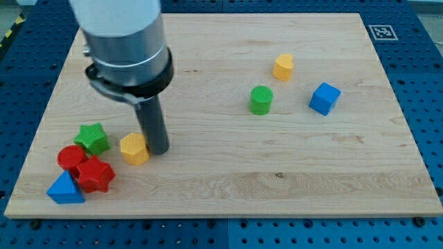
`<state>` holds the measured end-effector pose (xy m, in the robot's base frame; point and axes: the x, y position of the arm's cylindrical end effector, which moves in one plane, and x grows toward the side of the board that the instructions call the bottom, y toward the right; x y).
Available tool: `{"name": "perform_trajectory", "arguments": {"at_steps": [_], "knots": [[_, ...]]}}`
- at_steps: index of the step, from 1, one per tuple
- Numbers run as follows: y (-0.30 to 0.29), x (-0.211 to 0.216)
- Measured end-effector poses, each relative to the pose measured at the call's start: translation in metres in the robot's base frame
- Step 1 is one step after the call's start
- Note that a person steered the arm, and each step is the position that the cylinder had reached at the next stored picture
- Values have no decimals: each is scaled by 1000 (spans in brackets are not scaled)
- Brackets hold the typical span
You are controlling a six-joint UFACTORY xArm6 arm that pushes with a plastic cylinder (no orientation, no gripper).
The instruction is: Slightly push the heart to the right
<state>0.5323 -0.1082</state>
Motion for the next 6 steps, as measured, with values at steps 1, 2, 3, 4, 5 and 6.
{"name": "perform_trajectory", "arguments": {"at_steps": [1, 2, 3, 4, 5, 6], "knots": [[-14, 6], [-2, -8], [14, -81], [54, -154], [156, -181], [210, -169]]}}
